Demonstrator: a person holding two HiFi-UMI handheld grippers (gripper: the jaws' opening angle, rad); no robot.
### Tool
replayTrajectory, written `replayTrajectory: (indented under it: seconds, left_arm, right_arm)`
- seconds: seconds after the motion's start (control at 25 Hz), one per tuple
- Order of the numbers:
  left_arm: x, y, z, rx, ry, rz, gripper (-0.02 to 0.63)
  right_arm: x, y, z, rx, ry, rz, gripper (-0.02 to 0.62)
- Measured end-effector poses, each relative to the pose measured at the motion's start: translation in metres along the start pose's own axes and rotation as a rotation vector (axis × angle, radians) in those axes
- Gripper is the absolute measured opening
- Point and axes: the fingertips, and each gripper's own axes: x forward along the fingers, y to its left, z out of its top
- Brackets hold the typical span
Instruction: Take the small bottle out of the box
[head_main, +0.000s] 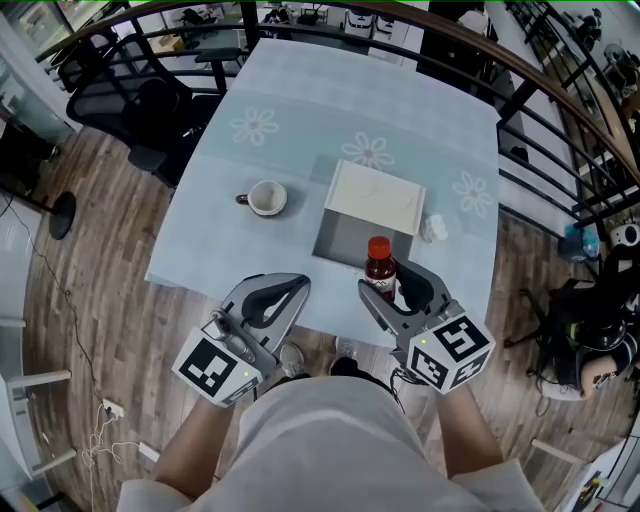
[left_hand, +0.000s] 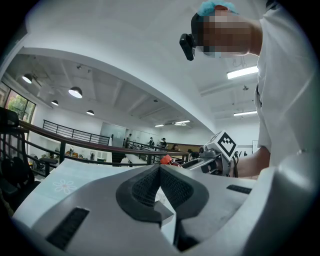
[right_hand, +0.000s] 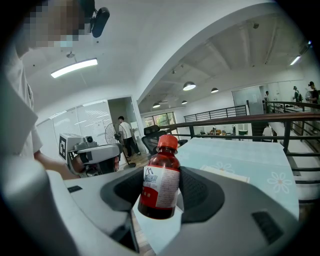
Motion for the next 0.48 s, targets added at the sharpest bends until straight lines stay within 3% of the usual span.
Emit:
replayTrajectory:
  seconds: [0.48]
  left_arm:
    - [0.0093, 0.0033, -0.0005, -0.005, 0.001, 0.005, 0.006]
  right_arm:
    - [0.0015, -0.0087, 0.0043, -0.005, 0.0, 0.007, 0.239]
